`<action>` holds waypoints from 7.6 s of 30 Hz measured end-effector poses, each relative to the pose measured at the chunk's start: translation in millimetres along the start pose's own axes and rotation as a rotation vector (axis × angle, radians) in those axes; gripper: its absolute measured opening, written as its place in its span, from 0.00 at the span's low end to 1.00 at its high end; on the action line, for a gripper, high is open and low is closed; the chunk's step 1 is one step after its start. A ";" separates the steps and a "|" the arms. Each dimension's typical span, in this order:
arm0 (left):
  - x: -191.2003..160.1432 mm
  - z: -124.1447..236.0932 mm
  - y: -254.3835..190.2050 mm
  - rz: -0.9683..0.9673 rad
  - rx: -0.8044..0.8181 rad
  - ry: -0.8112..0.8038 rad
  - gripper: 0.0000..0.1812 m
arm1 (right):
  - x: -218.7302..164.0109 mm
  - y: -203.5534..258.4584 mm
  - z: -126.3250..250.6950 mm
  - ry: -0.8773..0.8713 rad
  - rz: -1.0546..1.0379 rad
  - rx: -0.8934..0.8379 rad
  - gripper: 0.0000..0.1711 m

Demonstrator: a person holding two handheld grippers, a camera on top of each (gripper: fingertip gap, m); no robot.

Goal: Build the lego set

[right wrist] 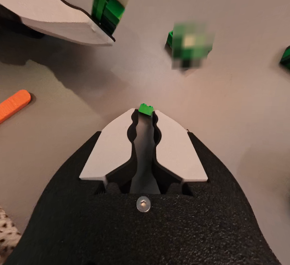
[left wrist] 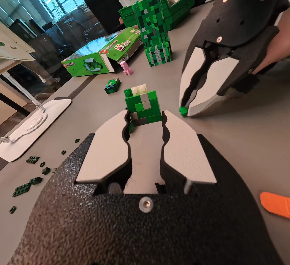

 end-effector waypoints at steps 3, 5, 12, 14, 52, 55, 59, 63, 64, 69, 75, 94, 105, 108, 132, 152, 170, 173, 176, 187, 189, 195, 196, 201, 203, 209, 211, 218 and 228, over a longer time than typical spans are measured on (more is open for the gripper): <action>4.6 2.1 -3.9 0.073 -0.068 -0.021 0.21 | 28.8 -0.6 22.2 -0.141 0.208 -0.012 0.10; 10.3 4.7 -10.7 0.179 -0.170 -0.042 0.21 | 54.9 0.0 44.7 -0.239 0.411 -0.062 0.10; 19.5 9.0 -16.7 0.519 -0.386 -0.067 0.21 | 88.7 16.8 58.4 -0.128 1.054 -0.185 0.10; 20.7 9.7 -14.2 0.563 -0.396 -0.081 0.21 | 89.0 21.0 55.2 -0.100 1.136 -0.191 0.10; 56.3 33.1 22.5 0.996 -0.358 -0.535 0.21 | 168.6 42.2 63.8 0.496 1.588 -0.039 0.11; 56.6 33.5 22.5 0.999 -0.363 -0.539 0.21 | 167.6 41.7 63.8 0.502 1.585 -0.042 0.14; 55.4 33.2 23.6 1.010 -0.368 -0.537 0.21 | 164.6 39.6 63.4 0.516 1.587 -0.051 0.15; 55.2 32.7 22.9 1.015 -0.379 -0.533 0.21 | 162.7 37.8 66.4 0.519 1.579 -0.044 0.16; 55.4 32.6 22.3 1.013 -0.384 -0.531 0.21 | 162.6 37.0 67.9 0.520 1.578 -0.044 0.17; 58.0 31.3 11.9 0.992 -0.474 -0.494 0.21 | 162.2 36.1 80.3 0.499 1.556 0.028 0.19; 60.0 28.7 -13.1 0.979 -0.669 -0.393 0.20 | 143.1 48.2 93.8 0.486 1.559 0.333 0.24; 74.1 54.1 -55.3 0.908 -1.096 -0.341 0.21 | 104.2 85.2 95.8 0.556 1.274 0.915 0.16; 74.3 56.0 -58.3 0.894 -1.117 -0.338 0.21 | 102.1 89.5 96.9 0.600 1.195 0.947 0.11; 72.0 54.4 -57.3 0.897 -1.105 -0.328 0.20 | 100.9 87.3 94.8 0.600 1.213 0.913 0.11; 67.0 37.6 0.2 0.207 -0.040 -0.434 0.33 | 121.6 31.9 72.0 0.254 0.960 0.623 0.11; 66.8 37.5 -0.3 0.206 -0.022 -0.421 0.10 | 120.5 40.6 70.3 0.067 0.899 0.580 0.11; 107.7 79.5 34.8 0.186 0.323 -0.683 0.09 | 190.2 70.8 95.7 0.524 1.247 0.509 0.11; 106.6 81.2 37.0 0.181 0.351 -0.700 0.09 | 192.7 72.4 93.2 0.580 1.268 0.482 0.11; 107.0 83.5 37.7 0.180 0.352 -0.719 0.09 | 194.4 74.9 93.0 0.612 1.273 0.467 0.11; 111.4 90.5 33.8 0.163 0.319 -0.768 0.09 | 197.0 80.6 100.0 0.622 1.272 0.482 0.17; 111.7 90.9 33.2 0.169 0.307 -0.773 0.09 | 196.3 80.6 103.5 0.624 1.261 0.497 0.19; 111.3 89.6 32.2 0.185 0.281 -0.772 0.09 | 193.3 79.5 102.9 0.607 1.251 0.497 0.11; 111.0 89.1 31.8 0.184 0.278 -0.770 0.09 | 192.7 79.2 102.6 0.607 1.250 0.495 0.10; 110.0 87.5 31.1 0.184 0.270 -0.760 0.09 | 190.7 78.1 102.1 0.599 1.254 0.489 0.10; 109.4 87.2 30.9 0.189 0.254 -0.757 0.09 | 189.6 77.9 101.9 0.596 1.253 0.479 0.10; 107.1 87.0 32.8 0.178 0.276 -0.734 0.09 | 190.0 77.5 98.8 0.558 1.191 0.423 0.10; 105.7 86.0 33.1 0.161 0.287 -0.716 0.09 | 188.8 76.6 97.5 0.542 1.165 0.391 0.10; 102.0 79.9 30.3 0.136 0.286 -0.672 0.09 | 181.9 71.7 95.1 0.495 1.073 0.322 0.11; 96.4 68.0 20.0 0.101 0.218 -0.628 0.09 | 166.4 61.4 93.5 0.524 1.119 0.403 0.10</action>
Point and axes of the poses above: each gripper's, where its closed fingertips meet, z back along the fingers, x out of its top, y = z × x across the jaws, the point moved 2 cm from there along z, back along the fingers, and after that the axes turned 9 degrees about x, right-handed, at the moved point
